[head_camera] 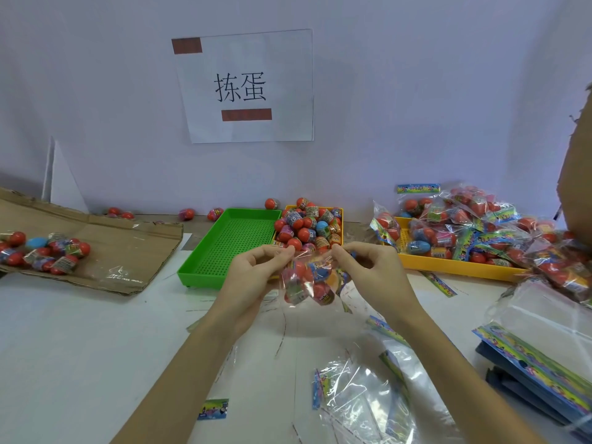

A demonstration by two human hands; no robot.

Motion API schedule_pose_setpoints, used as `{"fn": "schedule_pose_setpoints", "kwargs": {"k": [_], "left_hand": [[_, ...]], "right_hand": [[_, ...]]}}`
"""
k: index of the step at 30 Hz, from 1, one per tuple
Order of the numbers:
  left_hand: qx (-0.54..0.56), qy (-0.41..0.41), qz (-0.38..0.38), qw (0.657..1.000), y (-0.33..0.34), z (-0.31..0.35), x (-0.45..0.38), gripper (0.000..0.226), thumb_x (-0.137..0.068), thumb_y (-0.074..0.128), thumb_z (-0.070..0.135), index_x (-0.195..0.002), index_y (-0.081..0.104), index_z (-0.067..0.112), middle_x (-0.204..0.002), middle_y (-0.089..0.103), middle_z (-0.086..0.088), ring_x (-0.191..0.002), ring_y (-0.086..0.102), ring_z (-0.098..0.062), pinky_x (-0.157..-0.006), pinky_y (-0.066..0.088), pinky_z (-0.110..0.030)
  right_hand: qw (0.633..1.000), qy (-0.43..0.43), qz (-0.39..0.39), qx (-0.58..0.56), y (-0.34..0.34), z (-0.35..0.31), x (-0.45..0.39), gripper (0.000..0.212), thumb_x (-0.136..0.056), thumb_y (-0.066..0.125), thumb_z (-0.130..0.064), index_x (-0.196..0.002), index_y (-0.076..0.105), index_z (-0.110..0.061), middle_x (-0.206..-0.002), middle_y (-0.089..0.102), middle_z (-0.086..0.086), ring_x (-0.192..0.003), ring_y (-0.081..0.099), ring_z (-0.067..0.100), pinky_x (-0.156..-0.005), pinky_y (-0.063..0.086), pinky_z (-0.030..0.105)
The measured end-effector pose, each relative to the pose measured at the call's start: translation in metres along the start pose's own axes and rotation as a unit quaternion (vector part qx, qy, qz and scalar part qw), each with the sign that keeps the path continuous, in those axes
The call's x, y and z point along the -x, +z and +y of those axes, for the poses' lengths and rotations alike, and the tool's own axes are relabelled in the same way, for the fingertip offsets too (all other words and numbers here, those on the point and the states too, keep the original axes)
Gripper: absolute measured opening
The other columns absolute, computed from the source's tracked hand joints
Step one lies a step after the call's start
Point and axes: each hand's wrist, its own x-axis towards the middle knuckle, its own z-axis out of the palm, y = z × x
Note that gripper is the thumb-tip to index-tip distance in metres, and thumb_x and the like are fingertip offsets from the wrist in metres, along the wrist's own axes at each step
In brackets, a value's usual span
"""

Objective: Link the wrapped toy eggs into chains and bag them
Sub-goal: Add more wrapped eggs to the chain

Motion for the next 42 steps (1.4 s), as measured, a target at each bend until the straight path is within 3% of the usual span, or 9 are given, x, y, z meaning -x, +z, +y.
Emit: {"fn": "schedule_pose_setpoints", "kwargs": {"k": [4,7,13,15,18,22,25,32,42], "left_hand": [[0.057,0.001,0.069,0.996,-0.002,0.002,-0.003,0.024,-0.083,0.078,0.023,-0.094,0.071,0.003,-0.080,0.072,-0.008,-0.064,0.068,-0.013,-0.054,0.056,-0.027],[0.093,0.001,0.095,0.991,-0.005,0.003,-0.003,0.028,-0.084,0.077,0.025,-0.100,0.071,0.003,-0.084,0.072,-0.009,-0.067,0.067,-0.014,-0.054,0.056,-0.025],[0.039,-0.019,-0.030,0.999,0.006,0.005,0.005,0.058,-0.092,0.061,0.054,-0.123,0.072,0.006,-0.120,0.077,-0.012,-0.111,0.074,-0.022,-0.092,0.060,-0.032],[0.045,-0.026,-0.077,0.996,0.008,0.006,0.008,0.047,-0.093,0.070,0.034,-0.132,0.064,0.008,-0.128,0.073,-0.016,-0.117,0.072,-0.026,-0.092,0.061,-0.033],[0.025,-0.039,-0.104,0.993,0.010,0.000,0.009,0.066,-0.081,0.081,0.010,-0.140,0.053,0.020,-0.124,0.074,-0.019,-0.116,0.072,-0.034,-0.093,0.062,-0.045],[-0.002,-0.025,-0.113,0.993,0.007,-0.004,0.006,0.083,-0.075,0.088,0.004,-0.144,0.049,0.031,-0.117,0.075,-0.022,-0.107,0.073,-0.039,-0.090,0.062,-0.045],[-0.021,-0.019,-0.115,0.993,0.004,-0.005,0.003,0.092,-0.070,0.090,0.002,-0.146,0.048,0.030,-0.116,0.075,-0.020,-0.098,0.075,-0.034,-0.083,0.060,-0.038],[-0.073,-0.013,-0.163,0.984,-0.006,0.003,0.001,0.086,-0.074,0.088,-0.001,-0.146,0.049,0.026,-0.119,0.074,-0.020,-0.091,0.074,-0.034,-0.079,0.060,-0.035],[-0.088,0.050,-0.037,0.994,-0.005,-0.002,-0.001,0.076,-0.073,0.084,-0.013,-0.133,0.058,0.025,-0.107,0.076,-0.015,-0.095,0.070,-0.028,-0.088,0.061,-0.048]], "right_hand": [[0.997,0.013,-0.074,-0.009,0.000,-0.004,0.000,0.034,-0.092,0.061,-0.055,-0.106,0.074,-0.026,-0.089,0.076,-0.004,-0.081,0.072,0.014,-0.072,0.062,0.031],[0.992,0.022,-0.112,0.061,0.001,-0.001,0.001,0.023,-0.097,0.067,-0.039,-0.103,0.076,-0.019,-0.082,0.076,-0.004,-0.071,0.073,0.016,-0.067,0.062,0.032],[0.999,0.012,0.012,0.044,-0.001,0.005,0.000,0.021,-0.103,0.061,-0.019,-0.088,0.075,-0.014,-0.069,0.071,0.002,-0.061,0.068,0.014,-0.060,0.059,0.027],[0.998,0.006,0.050,0.034,-0.002,0.006,-0.001,0.021,-0.103,0.060,-0.020,-0.089,0.073,-0.012,-0.069,0.070,0.002,-0.059,0.066,0.012,-0.057,0.056,0.024],[0.996,-0.005,0.080,0.025,-0.002,0.006,-0.002,0.020,-0.104,0.058,-0.020,-0.093,0.072,-0.010,-0.070,0.070,0.002,-0.057,0.065,0.010,-0.054,0.053,0.022],[0.996,-0.026,0.078,0.041,-0.002,0.007,-0.001,0.019,-0.105,0.057,-0.021,-0.093,0.069,-0.013,-0.066,0.068,-0.001,-0.054,0.063,0.012,-0.054,0.055,0.028],[0.995,-0.044,0.073,0.058,-0.001,0.007,0.000,0.019,-0.104,0.058,-0.022,-0.091,0.069,-0.015,-0.061,0.064,-0.004,-0.052,0.058,0.008,-0.052,0.047,0.021],[0.989,-0.086,0.066,0.105,-0.009,0.001,-0.003,0.018,-0.102,0.061,-0.024,-0.089,0.072,-0.018,-0.060,0.062,-0.007,-0.057,0.059,0.007,-0.058,0.049,0.020],[0.998,0.004,0.012,0.066,0.000,0.006,0.000,0.013,-0.105,0.057,-0.023,-0.105,0.068,-0.016,-0.070,0.071,-0.001,-0.057,0.063,0.007,-0.057,0.052,0.024]]}}
